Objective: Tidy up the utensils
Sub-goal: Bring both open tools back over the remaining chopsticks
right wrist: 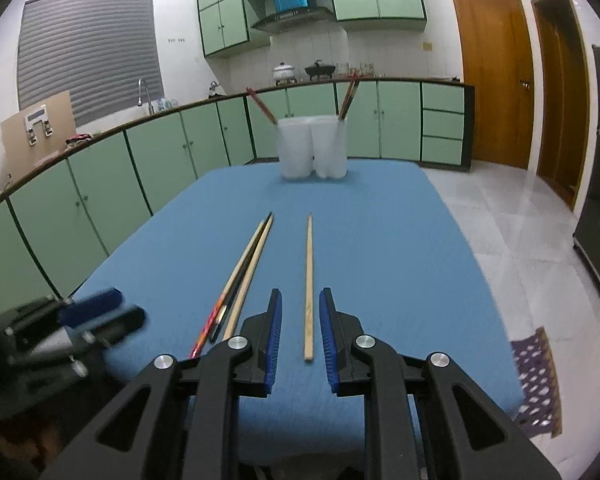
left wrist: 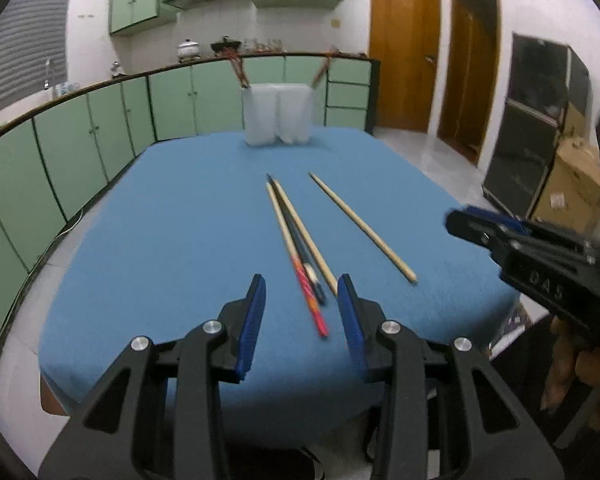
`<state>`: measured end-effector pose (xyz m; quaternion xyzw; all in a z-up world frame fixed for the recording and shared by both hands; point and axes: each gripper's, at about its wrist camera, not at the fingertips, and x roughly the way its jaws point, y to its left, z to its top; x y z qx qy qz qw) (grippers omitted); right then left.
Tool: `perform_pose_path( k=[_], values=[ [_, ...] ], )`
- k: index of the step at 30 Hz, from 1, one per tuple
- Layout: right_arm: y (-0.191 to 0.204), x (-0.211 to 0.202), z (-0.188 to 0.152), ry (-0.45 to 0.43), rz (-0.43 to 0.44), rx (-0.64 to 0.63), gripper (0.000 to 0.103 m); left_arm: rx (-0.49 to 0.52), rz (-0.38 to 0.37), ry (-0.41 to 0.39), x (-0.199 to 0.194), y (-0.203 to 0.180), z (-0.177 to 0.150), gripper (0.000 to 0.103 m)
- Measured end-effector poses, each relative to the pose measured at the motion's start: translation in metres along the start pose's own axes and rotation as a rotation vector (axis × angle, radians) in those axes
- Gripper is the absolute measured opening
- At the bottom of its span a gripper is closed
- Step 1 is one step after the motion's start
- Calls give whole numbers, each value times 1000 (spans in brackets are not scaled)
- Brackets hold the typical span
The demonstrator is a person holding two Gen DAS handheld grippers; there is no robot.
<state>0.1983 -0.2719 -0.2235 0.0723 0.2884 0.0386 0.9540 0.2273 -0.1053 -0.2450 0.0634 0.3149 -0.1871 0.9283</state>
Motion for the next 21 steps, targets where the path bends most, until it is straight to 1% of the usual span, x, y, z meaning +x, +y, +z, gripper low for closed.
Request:
perform_pose_path(
  k=[4, 7, 11, 15, 18, 19, 20, 21],
  values=[
    [-10, -3, -1, 0, -13, 12, 19, 6, 7, 31, 13, -4, -9, 37],
    [-17, 0, 4, -1, -21, 35, 19, -25, 7, 66, 24, -1, -15, 37],
    [-20, 5, 3, 6, -20, 46, 19, -33, 9, 111, 38, -4, -23, 36],
    [-15, 9, -1, 15, -6, 28, 19, -42, 39, 119, 45, -1, -21, 32],
    [-14, 12, -1, 26, 0, 20, 19, -64, 55, 121, 52, 4, -20, 27],
    [-13, 12, -2, 29, 0, 20, 19, -68, 60, 117, 52, 5, -19, 23],
    [-14, 13, -2, 32, 0, 20, 19, -70, 64, 113, 53, 4, -18, 16],
    [-14, 14, -4, 34, 0, 20, 19, -77, 66, 107, 54, 6, -17, 11]
  ],
)
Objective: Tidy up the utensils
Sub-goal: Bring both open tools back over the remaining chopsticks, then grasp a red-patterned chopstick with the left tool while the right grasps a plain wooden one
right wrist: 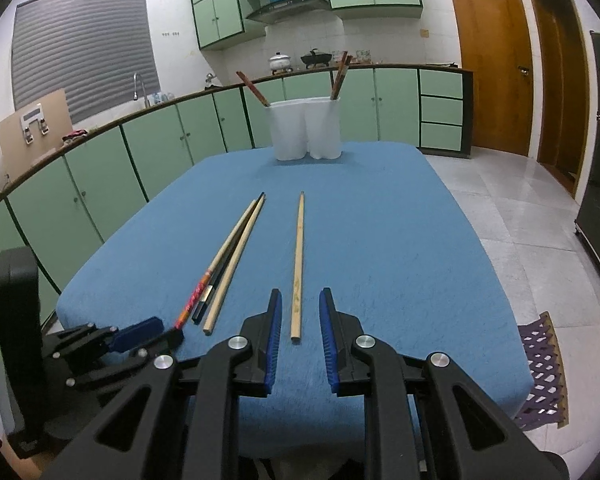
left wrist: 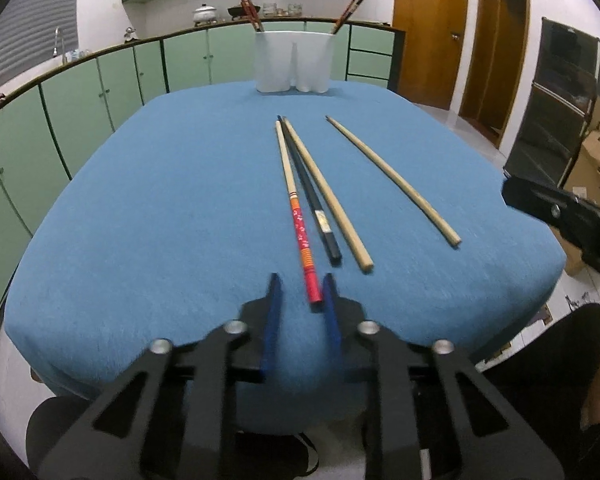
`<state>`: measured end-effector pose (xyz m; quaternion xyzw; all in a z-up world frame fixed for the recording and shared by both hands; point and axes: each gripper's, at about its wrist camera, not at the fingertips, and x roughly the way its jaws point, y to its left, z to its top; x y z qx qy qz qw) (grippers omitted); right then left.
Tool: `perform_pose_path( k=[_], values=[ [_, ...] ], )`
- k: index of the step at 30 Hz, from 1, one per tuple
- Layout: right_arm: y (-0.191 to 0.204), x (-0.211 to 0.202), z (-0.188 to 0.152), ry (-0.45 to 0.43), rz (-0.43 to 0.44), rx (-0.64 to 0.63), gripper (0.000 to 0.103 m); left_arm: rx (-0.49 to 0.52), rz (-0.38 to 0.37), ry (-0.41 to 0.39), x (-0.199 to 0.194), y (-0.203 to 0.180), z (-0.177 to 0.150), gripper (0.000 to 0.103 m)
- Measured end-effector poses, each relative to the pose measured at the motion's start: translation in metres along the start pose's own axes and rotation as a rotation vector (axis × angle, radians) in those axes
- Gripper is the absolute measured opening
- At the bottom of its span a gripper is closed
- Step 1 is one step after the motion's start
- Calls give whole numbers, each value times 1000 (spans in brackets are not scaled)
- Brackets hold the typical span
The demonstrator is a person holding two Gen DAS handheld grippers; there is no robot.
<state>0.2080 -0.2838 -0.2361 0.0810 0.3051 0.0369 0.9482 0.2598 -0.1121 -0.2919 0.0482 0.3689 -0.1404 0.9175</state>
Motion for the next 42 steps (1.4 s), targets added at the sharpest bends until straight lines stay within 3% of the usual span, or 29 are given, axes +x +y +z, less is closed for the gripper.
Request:
perform_pose_path(
  k=[1, 19, 31, 42],
  values=[
    [0, 0, -1, 2, -1, 0, 19, -9, 5, -7, 0, 1, 0, 6],
    [52, 32, -27, 41, 20, -49, 19, -135, 79, -22, -3, 43, 1, 5],
    [81, 43, -46, 7, -38, -85, 19, -164, 90, -15, -3, 54, 1, 5],
    [83, 51, -44, -22, -87, -79, 18, -166, 89, -12, -2, 55, 3, 5]
  ],
)
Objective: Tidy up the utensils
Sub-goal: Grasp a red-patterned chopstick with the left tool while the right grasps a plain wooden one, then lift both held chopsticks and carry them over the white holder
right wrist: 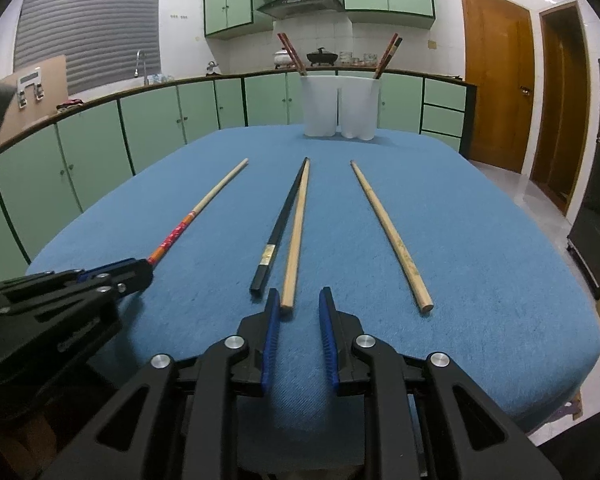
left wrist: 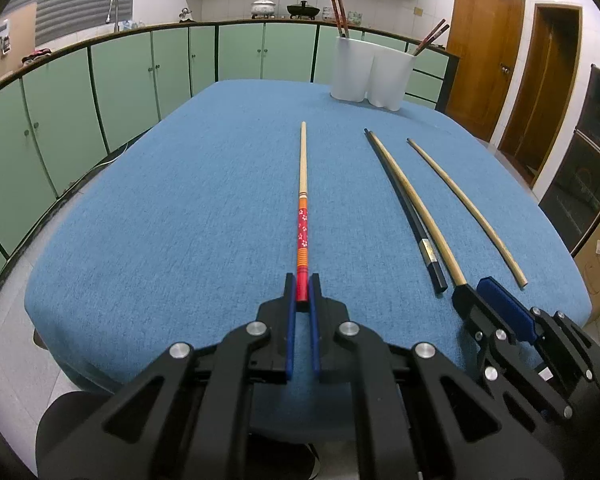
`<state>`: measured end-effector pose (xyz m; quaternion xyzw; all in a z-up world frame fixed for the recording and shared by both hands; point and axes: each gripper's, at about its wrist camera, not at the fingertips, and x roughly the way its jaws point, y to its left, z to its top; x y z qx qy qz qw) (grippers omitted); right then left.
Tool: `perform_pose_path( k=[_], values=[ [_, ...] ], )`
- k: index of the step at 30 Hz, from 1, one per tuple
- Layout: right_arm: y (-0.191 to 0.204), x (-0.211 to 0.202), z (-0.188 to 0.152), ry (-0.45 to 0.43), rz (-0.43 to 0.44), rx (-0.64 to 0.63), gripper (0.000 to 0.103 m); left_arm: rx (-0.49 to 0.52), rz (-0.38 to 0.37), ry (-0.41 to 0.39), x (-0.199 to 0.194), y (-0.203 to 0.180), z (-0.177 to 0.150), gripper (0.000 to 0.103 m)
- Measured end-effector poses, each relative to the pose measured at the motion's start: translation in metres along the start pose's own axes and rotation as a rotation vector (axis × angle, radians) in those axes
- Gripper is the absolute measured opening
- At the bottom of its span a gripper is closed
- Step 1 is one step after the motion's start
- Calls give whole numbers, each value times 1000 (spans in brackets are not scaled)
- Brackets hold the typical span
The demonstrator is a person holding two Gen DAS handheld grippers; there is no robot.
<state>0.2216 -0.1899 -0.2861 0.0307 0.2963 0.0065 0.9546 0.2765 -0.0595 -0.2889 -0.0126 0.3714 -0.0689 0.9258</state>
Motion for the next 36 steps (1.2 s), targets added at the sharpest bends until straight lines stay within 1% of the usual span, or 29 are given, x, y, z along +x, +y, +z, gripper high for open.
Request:
perform_pose_path(
  k=[3, 7, 10, 13, 18, 23, 26, 30, 36],
  values=[
    [-5, 2, 4, 12, 14, 21, 7, 2, -2, 1, 0, 1, 0, 5],
    [-7, -7, 11, 2, 31, 35, 7, 3, -9, 0, -1, 1, 1, 5],
    [-10, -21, 21, -21, 32, 45, 7, 21, -12, -17, -11, -1, 3, 5],
    [-14, -37, 37, -49, 34, 61, 7, 39, -5, -55, -28, -2, 9, 5],
    [-20, -58, 74, -75, 55, 53, 7, 45, -13, -75, -44, 0, 19, 5],
    [-19, -70, 112, -94, 74, -2, 7, 58, -24, -118, -66, 2, 45, 5],
    [-19, -71, 133, -92, 81, -30, 7, 84, -32, -148, -77, 0, 65, 5],
    [-20, -63, 167, -81, 87, -65, 7, 114, -40, -193, -91, -3, 95, 5],
    [-21, -45, 200, -76, 77, -97, 7, 134, -41, -209, -90, -5, 135, 5]
  ],
)
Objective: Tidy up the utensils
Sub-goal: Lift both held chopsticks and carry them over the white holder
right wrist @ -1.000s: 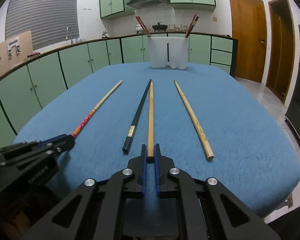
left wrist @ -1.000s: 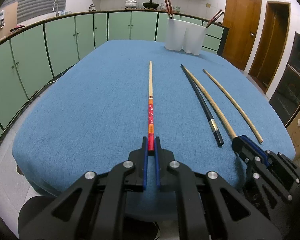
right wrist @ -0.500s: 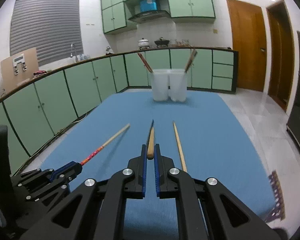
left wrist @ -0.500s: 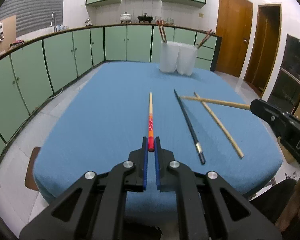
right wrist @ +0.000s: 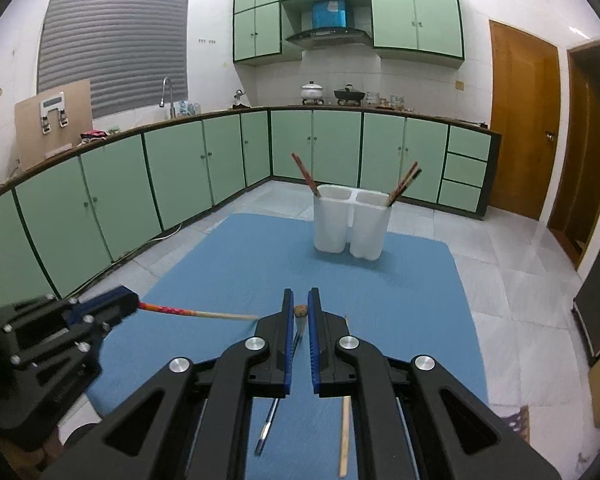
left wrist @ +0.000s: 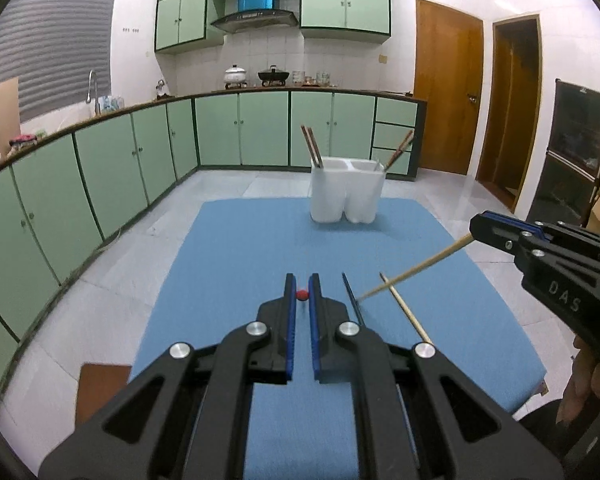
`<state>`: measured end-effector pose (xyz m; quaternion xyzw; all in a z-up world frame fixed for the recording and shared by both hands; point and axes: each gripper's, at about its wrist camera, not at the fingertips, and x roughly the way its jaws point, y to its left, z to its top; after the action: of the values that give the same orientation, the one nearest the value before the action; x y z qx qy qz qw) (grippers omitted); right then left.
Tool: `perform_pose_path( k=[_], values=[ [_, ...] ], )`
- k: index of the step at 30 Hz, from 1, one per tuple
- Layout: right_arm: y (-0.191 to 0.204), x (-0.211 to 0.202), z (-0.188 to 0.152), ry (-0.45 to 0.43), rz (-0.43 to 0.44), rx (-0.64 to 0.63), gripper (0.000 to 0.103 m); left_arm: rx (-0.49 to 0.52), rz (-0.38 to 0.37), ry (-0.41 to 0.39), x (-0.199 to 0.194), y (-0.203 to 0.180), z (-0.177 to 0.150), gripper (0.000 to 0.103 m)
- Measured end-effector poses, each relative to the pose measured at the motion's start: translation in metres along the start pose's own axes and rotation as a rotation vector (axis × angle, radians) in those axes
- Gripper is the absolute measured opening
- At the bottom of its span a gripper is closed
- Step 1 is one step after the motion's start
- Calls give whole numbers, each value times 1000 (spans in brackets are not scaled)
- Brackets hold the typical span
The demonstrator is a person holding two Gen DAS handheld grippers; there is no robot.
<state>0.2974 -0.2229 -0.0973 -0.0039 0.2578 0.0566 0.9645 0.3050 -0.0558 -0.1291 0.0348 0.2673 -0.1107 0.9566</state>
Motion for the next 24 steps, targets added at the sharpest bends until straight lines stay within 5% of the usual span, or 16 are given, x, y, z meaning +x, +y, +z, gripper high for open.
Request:
perform_pose_path(
  k=[24],
  values=[
    [-20, 36, 85, 45, 24, -39, 7, 53, -49, 18, 31, 0, 99, 5]
  ],
)
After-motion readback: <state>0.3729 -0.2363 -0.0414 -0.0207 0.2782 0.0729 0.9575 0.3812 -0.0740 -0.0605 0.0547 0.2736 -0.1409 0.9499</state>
